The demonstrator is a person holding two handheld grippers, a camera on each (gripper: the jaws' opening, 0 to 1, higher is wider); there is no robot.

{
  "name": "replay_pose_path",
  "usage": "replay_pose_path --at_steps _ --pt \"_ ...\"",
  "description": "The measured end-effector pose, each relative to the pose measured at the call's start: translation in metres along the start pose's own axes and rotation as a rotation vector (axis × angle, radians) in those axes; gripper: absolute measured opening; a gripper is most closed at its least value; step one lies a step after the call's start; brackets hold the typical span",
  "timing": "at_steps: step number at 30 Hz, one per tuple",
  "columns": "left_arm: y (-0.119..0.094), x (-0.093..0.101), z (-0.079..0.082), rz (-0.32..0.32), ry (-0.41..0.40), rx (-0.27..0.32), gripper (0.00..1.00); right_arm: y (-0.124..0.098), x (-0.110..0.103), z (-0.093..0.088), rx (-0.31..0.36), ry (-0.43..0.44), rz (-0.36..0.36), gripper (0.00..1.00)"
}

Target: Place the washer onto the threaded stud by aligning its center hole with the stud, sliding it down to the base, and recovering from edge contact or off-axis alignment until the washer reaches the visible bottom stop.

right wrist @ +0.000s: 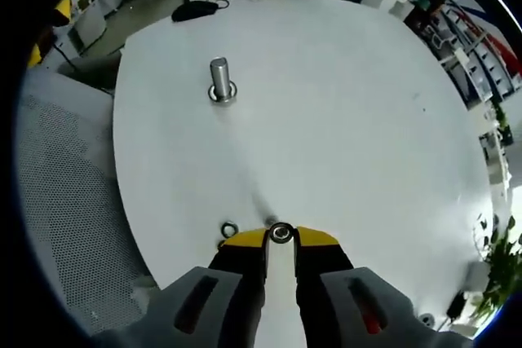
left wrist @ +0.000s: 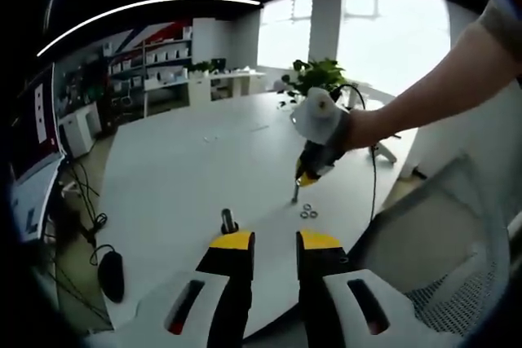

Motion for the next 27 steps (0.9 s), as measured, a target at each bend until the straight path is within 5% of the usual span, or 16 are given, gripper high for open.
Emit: replay_pose_path --at_steps 18,27 --pt "0.0 -0.002 -0.001 0.007 -0.014 -0.002 0.17 0.022 -0.001 -0.007 -0.037 0.003 0.021 0.14" --pt "-0.001 -0.003 -0.001 0.019 -0.013 -0.004 0.17 0.037 0.001 -0.014 -0.036 0.084 0.029 0.14"
Point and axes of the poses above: the point that each gripper's makers call its tool centre point, and the gripper's own axes: y roughly forward along the fingers, x roughly to its right, z roughly out of its top, the point moved 8 cm from there along -y, roughly backward along the fingers, and after that the axes turned 6 degrees about x, right-handed, at the moved point
